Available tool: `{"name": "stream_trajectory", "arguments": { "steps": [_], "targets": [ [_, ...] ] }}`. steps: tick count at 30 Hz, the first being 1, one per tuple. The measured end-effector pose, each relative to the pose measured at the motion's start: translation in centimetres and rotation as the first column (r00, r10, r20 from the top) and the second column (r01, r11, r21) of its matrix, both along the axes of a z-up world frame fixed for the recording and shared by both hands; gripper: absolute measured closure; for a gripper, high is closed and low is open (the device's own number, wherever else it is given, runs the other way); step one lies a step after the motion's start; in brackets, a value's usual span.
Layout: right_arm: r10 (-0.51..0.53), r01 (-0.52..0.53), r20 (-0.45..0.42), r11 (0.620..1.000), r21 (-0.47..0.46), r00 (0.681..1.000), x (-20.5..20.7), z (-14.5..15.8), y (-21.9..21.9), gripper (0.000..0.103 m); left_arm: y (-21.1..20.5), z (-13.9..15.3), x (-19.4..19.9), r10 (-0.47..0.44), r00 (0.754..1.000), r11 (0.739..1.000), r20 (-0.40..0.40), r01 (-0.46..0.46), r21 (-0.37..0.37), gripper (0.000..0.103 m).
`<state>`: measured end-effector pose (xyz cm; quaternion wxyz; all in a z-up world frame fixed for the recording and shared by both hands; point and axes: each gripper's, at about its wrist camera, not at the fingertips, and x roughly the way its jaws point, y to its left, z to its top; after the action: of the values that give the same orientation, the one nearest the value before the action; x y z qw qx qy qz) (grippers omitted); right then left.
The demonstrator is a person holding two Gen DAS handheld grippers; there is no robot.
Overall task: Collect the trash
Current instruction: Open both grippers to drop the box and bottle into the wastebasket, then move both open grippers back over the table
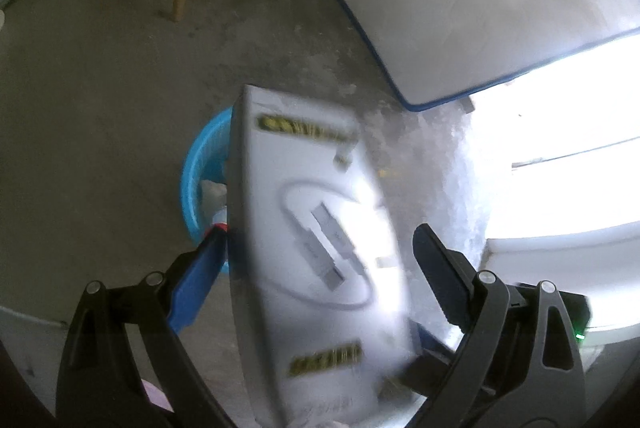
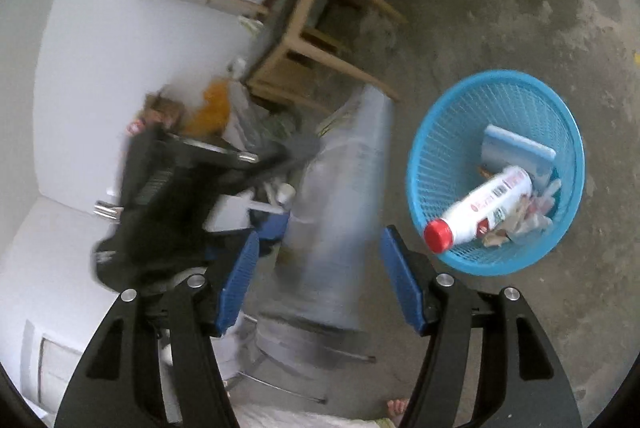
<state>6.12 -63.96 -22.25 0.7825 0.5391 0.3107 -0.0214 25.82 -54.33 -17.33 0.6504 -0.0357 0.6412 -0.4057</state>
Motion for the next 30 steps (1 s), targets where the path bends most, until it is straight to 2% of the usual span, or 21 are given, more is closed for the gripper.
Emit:
{"name": "stream_trajectory", "arguments": {
  "steps": [1,2,4,7,9,10,13,16,21,25,30],
  "targets": [
    [-0.010,0.009,-0.029,1.000,-0.014,1.000,0.3,-0.5,0.1,0.053,0.1,0.1,0.0,-0.001,1.000,1.000,0.000,0.001,-0.005,0.014],
    [-0.027,0.027,-0.048,1.000,-0.012,0.998,0.4,-1.0,-0.1,0.055,0.2,0.3,-0.1,-0.001,1.000,1.000,0.006,0.001,-0.009,0.013],
    [-0.077,0.079,-0.086,0.997,0.020,0.993,0.4,-2.7,-1.1,0.069,0.5,0.4,0.0,-0.002,1.000,1.000,-0.006,0.002,-0.031,0.013],
    [-0.197,0.203,-0.158,0.979,0.025,0.968,-0.4,-5.3,-3.4,0.069,1.4,1.3,0.2,0.015,1.000,0.997,-0.011,-0.015,-0.075,0.013],
    [-0.265,0.275,-0.207,0.961,0.018,0.942,-1.0,-7.1,-4.8,0.068,2.0,2.4,0.2,0.012,1.000,0.996,0.012,-0.011,-0.094,0.013],
    [-0.304,0.319,-0.252,0.948,0.017,0.919,-1.5,-8.4,-5.4,0.066,2.2,2.7,0.2,0.010,1.000,0.995,0.027,-0.007,-0.096,0.013],
    [-0.353,0.376,-0.308,0.926,0.017,0.883,-3.0,-10.3,-5.7,0.066,3.3,4.6,0.3,-0.002,0.997,0.995,0.081,0.011,-0.100,0.013],
    [-0.356,0.378,-0.308,0.926,0.012,0.882,-4.4,-10.8,-4.9,0.065,4.8,6.5,0.2,-0.011,0.992,0.994,0.127,0.024,-0.106,0.013],
    [-0.342,0.335,-0.288,0.939,-0.074,0.895,-6.8,-8.8,-2.5,0.065,7.9,9.9,-1.2,-0.044,0.976,0.991,0.212,0.069,-0.113,0.013],
    [-0.323,0.284,-0.258,0.942,-0.177,0.911,-9.6,-5.3,0.5,0.059,11.3,13.6,-4.0,-0.082,0.952,0.987,0.295,0.119,-0.111,0.013],
    [-0.282,0.206,-0.205,0.923,-0.326,0.937,-12.4,0.4,5.6,0.048,17.3,18.6,-9.1,-0.077,0.901,0.976,0.427,0.155,-0.150,0.013]
  ]
}}
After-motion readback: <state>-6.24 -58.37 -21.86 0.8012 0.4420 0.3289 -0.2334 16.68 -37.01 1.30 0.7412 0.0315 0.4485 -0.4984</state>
